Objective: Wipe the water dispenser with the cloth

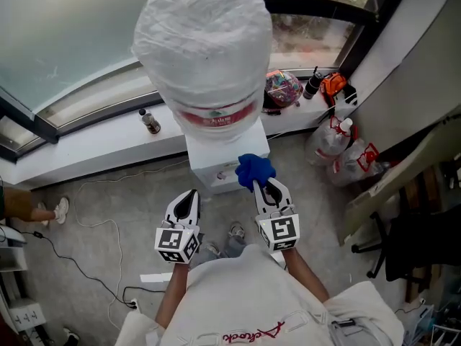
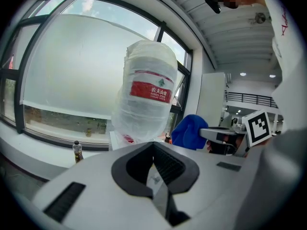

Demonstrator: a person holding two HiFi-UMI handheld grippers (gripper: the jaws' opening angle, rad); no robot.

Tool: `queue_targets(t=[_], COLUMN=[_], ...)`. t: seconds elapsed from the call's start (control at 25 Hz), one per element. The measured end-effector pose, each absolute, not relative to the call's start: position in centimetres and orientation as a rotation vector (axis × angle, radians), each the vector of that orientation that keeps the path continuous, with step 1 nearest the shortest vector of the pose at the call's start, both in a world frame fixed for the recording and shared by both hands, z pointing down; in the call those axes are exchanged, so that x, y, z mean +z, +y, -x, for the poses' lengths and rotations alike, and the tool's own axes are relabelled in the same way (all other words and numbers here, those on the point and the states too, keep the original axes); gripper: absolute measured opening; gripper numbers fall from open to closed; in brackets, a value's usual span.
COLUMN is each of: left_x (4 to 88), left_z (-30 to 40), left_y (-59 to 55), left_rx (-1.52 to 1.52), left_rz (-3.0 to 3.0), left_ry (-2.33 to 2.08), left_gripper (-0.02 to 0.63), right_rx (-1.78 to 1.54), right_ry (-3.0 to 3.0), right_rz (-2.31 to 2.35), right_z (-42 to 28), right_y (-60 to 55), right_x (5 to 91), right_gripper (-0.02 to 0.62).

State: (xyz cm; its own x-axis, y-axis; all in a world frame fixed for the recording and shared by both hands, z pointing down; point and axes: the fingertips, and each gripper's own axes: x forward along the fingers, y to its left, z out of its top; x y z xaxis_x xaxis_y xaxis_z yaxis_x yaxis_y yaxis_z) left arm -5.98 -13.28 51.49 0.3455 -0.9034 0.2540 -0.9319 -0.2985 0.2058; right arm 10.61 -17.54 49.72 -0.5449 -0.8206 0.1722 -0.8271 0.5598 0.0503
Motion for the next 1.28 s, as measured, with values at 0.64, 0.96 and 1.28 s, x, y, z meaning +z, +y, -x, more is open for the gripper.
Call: queue_targets(t=[0.64, 0.96, 1.28], left_x=[51.0, 51.3, 51.1], left_z=[6.2, 6.8, 6.0], left_y=[-3.3, 5.7, 13.0], left_rx=[0.067, 0.025, 0.034], left_rz=[-2.313, -2.310, -2.319], left_ry=[-1.649, -1.659, -1.655], left_gripper=[0.012, 0.012, 0.012], right_rx=[0.033, 0.021, 0.020], right_ry=[-2.655, -2.662, -2.670], right_rz=[-1.357, -1.346, -1.343], right_z=[-8.3, -7.2, -7.2], right_y=[-6.3, 3.3, 10.5], right_x=[48.8, 49.1, 49.0], right_gripper=[0.043, 0.043, 0.041])
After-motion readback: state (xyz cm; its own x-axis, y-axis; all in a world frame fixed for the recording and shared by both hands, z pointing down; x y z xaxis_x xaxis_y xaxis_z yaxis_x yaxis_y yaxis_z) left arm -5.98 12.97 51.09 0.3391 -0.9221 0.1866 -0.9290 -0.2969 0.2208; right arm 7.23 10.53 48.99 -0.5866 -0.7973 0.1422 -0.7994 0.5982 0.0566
